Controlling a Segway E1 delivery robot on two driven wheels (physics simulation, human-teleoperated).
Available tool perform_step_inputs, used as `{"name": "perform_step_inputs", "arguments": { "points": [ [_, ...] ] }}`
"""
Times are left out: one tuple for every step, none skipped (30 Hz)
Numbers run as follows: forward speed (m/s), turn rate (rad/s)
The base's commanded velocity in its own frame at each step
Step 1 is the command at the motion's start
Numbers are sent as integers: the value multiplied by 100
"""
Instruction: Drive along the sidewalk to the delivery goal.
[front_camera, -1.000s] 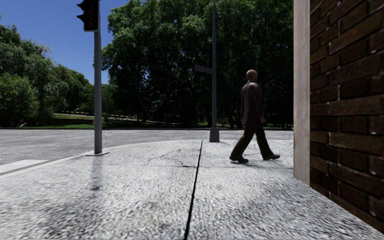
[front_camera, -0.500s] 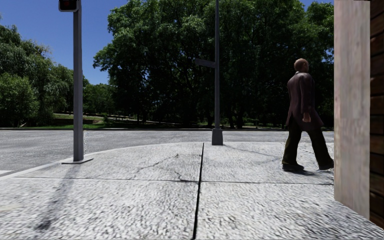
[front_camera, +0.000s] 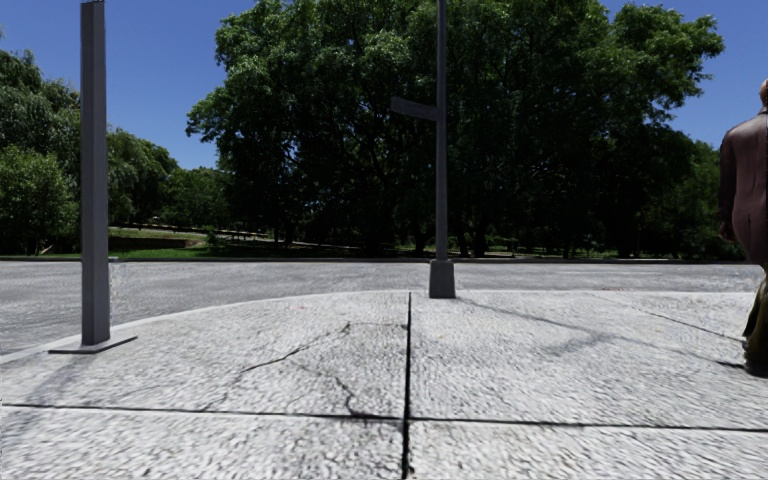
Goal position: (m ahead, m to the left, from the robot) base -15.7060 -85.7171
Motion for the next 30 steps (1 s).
{"name": "perform_step_inputs", "arguments": {
  "points": [
    [155,0],
    [155,0],
    [155,0],
    [155,0],
    [155,0],
    [155,0],
    [155,0],
    [155,0],
    [155,0],
    [155,0],
    [155,0],
    [155,0],
    [155,0],
    [155,0],
    [155,0],
    [155,0],
    [155,0],
    [155,0],
    [155,0],
    [155,0],
    [154,0],
    [152,0],
    [149,0],
    [147,0],
    [144,0],
    [141,0],
    [138,0],
    [137,0],
    [136,0],
    [136,-28]
  ]
}}
